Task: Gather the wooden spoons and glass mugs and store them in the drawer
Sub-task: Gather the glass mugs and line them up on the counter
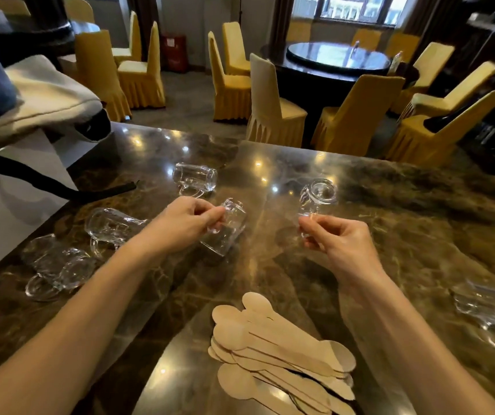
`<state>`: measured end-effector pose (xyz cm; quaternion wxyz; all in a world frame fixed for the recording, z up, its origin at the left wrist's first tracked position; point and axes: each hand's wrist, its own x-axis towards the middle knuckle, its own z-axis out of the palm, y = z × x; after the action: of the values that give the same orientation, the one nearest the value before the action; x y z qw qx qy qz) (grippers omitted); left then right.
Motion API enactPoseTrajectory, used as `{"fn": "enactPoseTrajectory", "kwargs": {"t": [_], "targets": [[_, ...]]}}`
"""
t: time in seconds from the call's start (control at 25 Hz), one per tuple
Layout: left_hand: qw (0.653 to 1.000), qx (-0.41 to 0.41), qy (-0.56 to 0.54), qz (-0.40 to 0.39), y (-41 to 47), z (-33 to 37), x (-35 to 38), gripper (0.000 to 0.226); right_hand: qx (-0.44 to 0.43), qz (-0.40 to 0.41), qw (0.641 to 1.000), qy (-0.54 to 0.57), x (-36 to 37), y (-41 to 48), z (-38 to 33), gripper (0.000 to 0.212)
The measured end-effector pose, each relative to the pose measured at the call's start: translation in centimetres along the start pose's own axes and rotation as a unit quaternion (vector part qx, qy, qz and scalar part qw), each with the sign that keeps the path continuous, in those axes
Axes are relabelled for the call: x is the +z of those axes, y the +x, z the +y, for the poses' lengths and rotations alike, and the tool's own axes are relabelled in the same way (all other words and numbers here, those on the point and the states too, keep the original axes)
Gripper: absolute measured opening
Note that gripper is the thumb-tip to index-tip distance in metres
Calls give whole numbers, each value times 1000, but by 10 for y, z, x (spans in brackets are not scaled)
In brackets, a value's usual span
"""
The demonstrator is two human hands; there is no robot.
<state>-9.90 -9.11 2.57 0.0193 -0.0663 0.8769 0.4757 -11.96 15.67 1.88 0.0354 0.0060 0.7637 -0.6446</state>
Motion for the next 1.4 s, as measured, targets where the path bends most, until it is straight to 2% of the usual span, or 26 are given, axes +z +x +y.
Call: {"fn": "enactPoseTrajectory", "kwargs": {"t": [0.16,0.44,0.84,1.12,1.4], "targets": [[986,69,-141,50,17,3,45,15,-26,15,999,-20,-2,11,5,6],[966,114,-211,98,49,-5,90,12,-24,0,999,-24,0,30,14,19],[972,117,-185,79,62,-23,97,16,10,-4,1000,4,12,51,29,13],[978,121,-157,71,60,-22,95,15,3,1,999,-43,16,53,28,14],[986,83,-134,59,39,-17,84,31,45,-36,997,-54,13,46,12,14]]}}
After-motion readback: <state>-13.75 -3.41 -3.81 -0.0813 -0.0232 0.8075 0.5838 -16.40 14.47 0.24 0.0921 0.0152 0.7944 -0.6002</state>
